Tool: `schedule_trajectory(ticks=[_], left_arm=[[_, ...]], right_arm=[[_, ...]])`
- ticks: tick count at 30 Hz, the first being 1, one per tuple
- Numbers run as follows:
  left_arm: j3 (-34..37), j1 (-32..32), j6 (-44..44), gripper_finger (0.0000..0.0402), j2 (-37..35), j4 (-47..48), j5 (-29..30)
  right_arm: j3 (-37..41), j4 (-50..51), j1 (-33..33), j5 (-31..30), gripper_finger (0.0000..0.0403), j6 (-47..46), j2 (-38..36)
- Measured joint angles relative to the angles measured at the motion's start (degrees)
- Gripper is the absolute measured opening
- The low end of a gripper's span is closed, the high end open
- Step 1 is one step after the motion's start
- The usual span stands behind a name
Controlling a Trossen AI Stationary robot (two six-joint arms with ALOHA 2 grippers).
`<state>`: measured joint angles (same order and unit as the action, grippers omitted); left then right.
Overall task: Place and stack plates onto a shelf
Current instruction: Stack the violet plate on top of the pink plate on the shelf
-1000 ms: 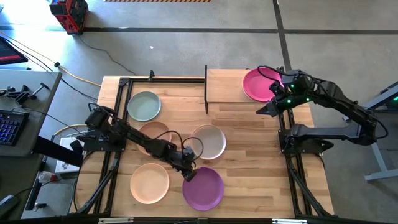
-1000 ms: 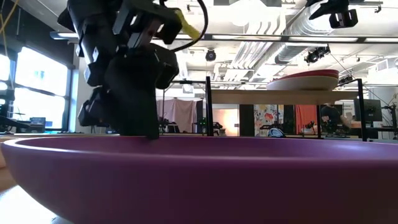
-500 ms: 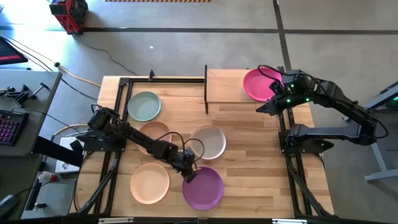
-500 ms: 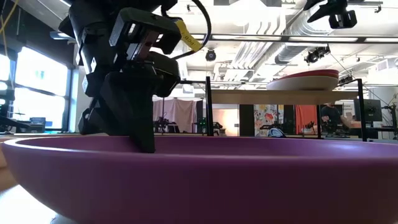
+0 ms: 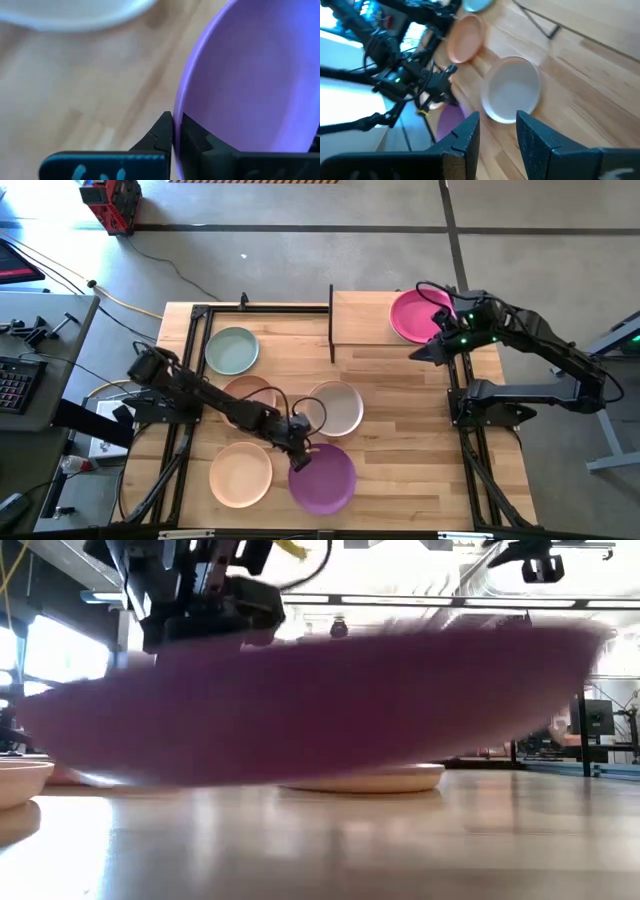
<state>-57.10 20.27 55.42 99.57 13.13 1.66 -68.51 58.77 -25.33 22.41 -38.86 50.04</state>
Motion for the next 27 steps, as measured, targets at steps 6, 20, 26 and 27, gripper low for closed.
schedule_trajectory(ticks=[6, 20, 26, 27], left_arm=[[0.04, -1.77, -5.12, 0.0002, -7.45, 7.95, 10.59], [0.00, -9.32, -20.05, 0.0001, -25.50, 16.23, 25.84], [0.00, -12.78, -24.55, 0.0001, -29.64, 18.15, 29.15], [0.00, -13.28, -24.86, 0.0001, -30.18, 18.62, 29.56]], right_arm=[[0.00, -8.44, 2.30, 1.40, 0.0106, 2.14, 1.52], [-0.02, -32.75, 11.65, -1.36, 0.0107, 9.51, 10.81], [-0.04, -35.09, 13.31, -8.04, 0.0127, 11.35, 14.69], [-0.02, -35.92, 13.60, -9.49, 0.0132, 11.41, 15.44]])
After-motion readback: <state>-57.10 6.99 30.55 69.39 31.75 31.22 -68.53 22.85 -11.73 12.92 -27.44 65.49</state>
